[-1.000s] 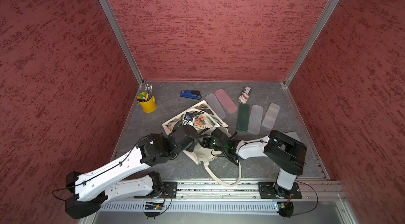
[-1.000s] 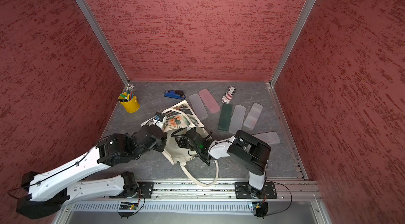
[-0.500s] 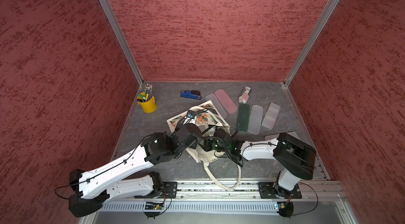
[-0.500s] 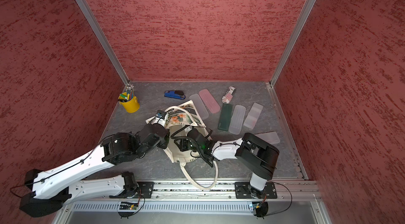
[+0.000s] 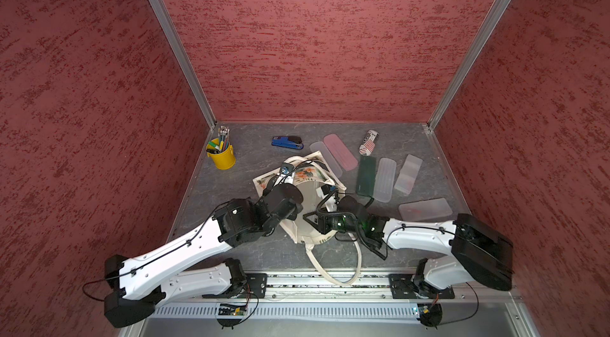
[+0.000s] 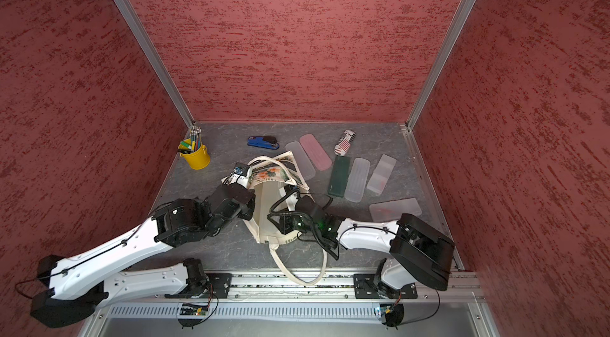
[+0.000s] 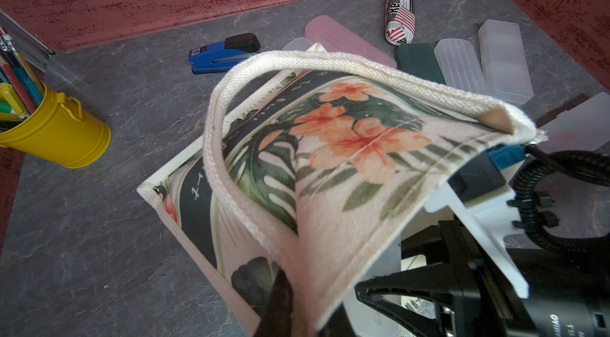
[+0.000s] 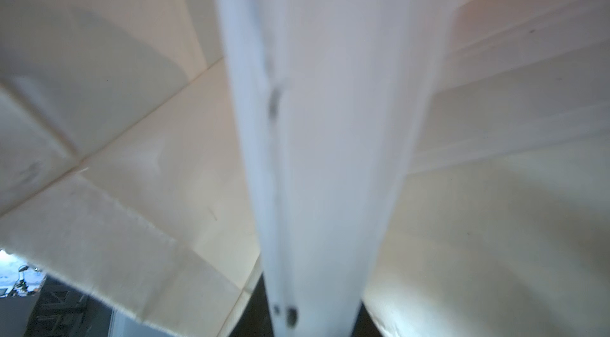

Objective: Take out the pencil case from the canvas bag
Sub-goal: Pick up the pencil case from the canvas bag.

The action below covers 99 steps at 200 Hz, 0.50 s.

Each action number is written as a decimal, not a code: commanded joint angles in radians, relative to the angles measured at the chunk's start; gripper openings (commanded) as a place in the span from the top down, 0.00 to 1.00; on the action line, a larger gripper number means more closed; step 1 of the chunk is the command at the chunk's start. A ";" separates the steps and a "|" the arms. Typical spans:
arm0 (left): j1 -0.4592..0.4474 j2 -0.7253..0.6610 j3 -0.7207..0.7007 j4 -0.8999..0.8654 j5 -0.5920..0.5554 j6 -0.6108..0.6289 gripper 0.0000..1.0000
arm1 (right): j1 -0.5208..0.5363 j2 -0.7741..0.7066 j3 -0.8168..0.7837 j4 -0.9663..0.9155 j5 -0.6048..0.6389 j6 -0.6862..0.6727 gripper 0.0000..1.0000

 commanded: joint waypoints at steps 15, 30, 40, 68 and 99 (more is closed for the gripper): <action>0.010 0.008 0.042 0.065 -0.044 -0.013 1.00 | 0.002 -0.125 -0.026 0.022 0.001 -0.035 0.77; 0.012 0.015 0.044 0.075 -0.048 -0.025 1.00 | 0.003 -0.175 -0.050 0.024 0.004 -0.029 0.77; 0.013 0.018 0.043 0.086 -0.048 -0.031 1.00 | 0.002 -0.207 -0.067 0.024 0.005 -0.024 0.77; 0.016 0.029 0.040 0.117 -0.051 -0.051 1.00 | 0.003 -0.289 -0.090 -0.008 0.009 -0.015 0.77; 0.018 0.044 0.034 0.151 -0.050 -0.068 1.00 | 0.003 -0.379 -0.115 -0.020 -0.016 -0.018 0.77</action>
